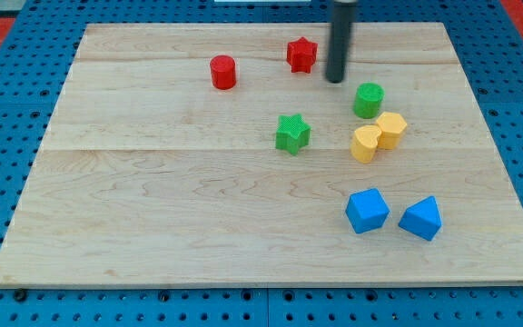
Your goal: Pair up the yellow green and the red color blocks individually
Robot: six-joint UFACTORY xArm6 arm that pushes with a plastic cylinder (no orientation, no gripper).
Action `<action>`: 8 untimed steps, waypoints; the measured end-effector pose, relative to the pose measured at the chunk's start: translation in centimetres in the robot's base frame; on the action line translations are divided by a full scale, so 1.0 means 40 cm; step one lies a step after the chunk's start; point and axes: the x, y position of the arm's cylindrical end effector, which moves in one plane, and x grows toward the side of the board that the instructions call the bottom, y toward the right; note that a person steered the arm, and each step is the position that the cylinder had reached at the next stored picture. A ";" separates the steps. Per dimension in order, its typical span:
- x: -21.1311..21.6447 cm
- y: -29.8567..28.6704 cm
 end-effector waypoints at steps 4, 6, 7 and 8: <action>0.203 -0.258; 0.175 -0.079; 0.268 -0.022; 0.280 -0.155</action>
